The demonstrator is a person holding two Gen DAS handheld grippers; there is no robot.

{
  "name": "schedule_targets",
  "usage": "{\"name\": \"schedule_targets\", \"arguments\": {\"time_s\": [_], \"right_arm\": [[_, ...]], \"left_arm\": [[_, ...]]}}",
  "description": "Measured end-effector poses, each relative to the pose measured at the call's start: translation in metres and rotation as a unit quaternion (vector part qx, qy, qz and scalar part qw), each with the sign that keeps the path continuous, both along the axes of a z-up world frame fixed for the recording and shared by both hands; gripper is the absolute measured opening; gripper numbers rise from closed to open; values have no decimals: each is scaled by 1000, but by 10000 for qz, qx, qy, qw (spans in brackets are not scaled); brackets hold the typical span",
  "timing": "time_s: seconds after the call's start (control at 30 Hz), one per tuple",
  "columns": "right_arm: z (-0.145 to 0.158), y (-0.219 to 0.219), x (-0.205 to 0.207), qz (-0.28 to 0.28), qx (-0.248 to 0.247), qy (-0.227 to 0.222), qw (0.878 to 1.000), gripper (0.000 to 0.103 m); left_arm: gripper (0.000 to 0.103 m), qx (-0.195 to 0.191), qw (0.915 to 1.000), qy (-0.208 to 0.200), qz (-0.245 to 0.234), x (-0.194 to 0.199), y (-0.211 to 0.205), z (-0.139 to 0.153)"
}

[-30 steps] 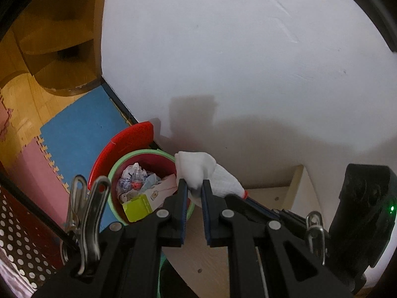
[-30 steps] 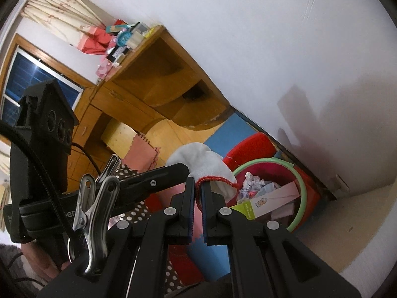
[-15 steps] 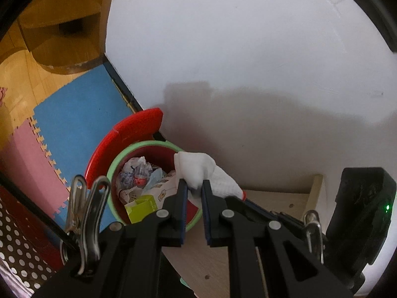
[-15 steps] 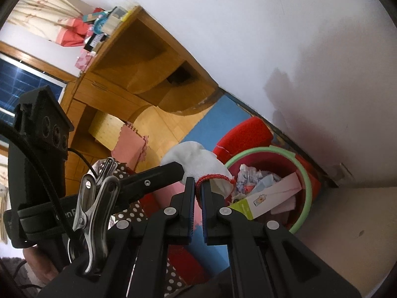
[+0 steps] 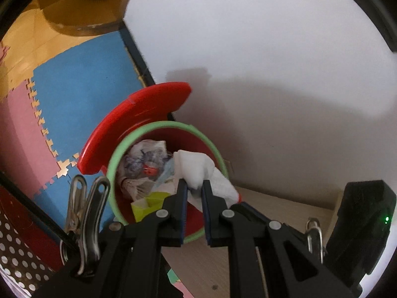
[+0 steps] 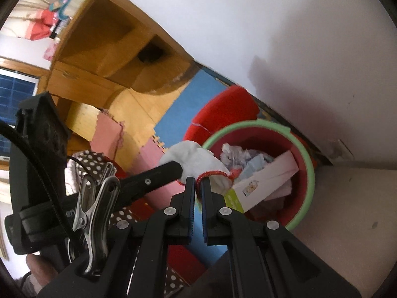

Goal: Collect trash
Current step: 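Open the right gripper to drop the glove into the bucket, then move both grippers up from the bucket back over the table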

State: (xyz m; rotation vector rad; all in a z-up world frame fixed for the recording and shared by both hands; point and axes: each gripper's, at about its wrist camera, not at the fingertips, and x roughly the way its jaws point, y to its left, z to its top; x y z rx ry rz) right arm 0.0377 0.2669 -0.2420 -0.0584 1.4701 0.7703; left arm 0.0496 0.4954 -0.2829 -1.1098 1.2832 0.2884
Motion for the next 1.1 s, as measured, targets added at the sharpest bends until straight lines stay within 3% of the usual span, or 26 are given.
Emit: {"name": "schedule_targets", "arguments": {"time_s": [0.2,0.47,0.57,0.7,0.77,0.8,0.9,0.97,1.1], "right_arm": [[-42,2,8,-112,-410,275,9987,6],[-57,2,13,-98,-693,236,9973,6],[-60,4,16,-64,-707,258,9971,6],[-68,7,17,27,-686,366,9970,8],[-72,7,19,6,-753,426,9963,20],[-73,5,20,-46,-792,443,9959,23],[-72,-2,24,-205,-841,396,9955,45],[-66,-7,24,-266,-810,331,9958,59],[-50,-14,24,-297,-701,191,9969,65]], "left_arm": [[11,-219,9992,257,202,-13,7,-38],[12,-305,9989,260,229,-11,6,-56],[19,-382,9984,403,144,-6,4,-67],[53,-414,9982,428,-5,2,-2,-72],[56,-211,9986,493,18,1,-1,-67],[59,-205,9985,500,47,0,1,-66],[76,-266,9985,432,210,-6,7,-61],[79,-272,9987,357,250,-9,10,-54],[79,-204,9992,249,226,-11,11,-39]]}}
